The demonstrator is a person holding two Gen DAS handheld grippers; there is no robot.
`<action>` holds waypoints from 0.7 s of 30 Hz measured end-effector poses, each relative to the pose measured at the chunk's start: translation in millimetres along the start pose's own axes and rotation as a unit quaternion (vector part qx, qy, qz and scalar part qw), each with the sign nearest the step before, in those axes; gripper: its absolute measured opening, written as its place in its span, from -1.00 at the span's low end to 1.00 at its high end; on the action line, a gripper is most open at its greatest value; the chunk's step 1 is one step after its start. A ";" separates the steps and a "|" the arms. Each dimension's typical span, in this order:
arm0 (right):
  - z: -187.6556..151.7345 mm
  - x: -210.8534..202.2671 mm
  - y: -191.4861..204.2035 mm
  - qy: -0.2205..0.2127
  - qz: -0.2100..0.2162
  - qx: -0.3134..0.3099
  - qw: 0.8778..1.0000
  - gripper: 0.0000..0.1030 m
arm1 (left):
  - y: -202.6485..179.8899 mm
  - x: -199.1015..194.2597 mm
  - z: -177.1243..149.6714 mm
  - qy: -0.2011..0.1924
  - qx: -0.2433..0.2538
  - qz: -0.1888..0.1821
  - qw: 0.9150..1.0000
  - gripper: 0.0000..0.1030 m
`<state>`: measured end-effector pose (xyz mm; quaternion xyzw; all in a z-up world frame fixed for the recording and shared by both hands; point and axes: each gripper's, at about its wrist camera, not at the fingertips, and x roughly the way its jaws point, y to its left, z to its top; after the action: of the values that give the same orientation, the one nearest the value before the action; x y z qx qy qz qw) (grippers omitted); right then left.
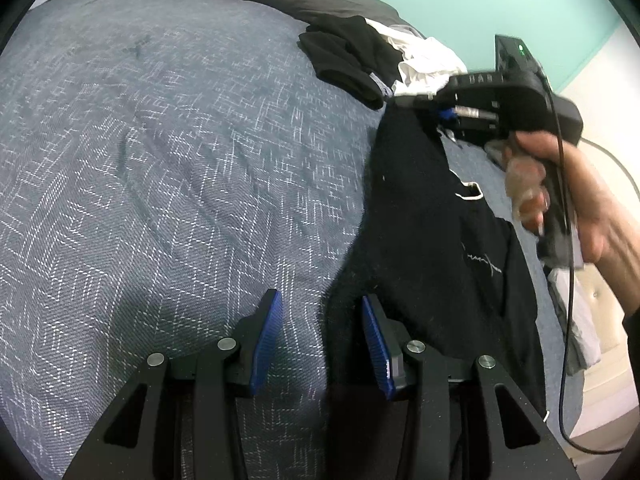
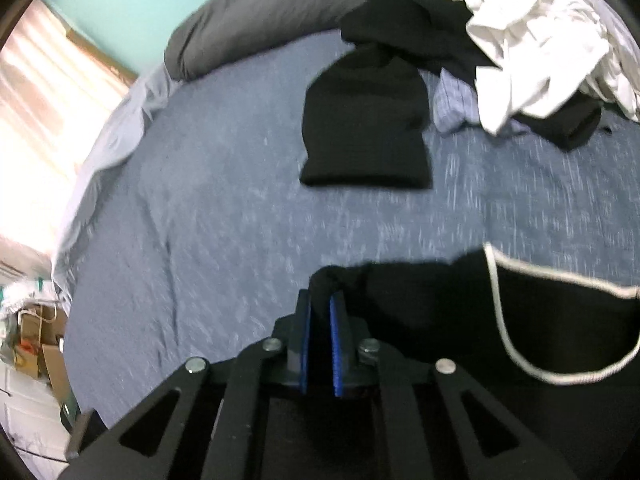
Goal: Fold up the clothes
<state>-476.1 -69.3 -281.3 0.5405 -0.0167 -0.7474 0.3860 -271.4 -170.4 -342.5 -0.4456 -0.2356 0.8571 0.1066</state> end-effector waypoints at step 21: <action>22.2 -8.5 4.5 -0.061 -0.031 -0.014 0.998 -0.75 | -0.7 -1.1 -0.1 0.002 -0.006 -0.004 1.000 -0.14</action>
<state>-490.9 -76.1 -263.3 0.4893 -0.0129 -0.7906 0.3679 -270.7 -170.2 -341.4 -0.4473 -0.2421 0.8542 0.1079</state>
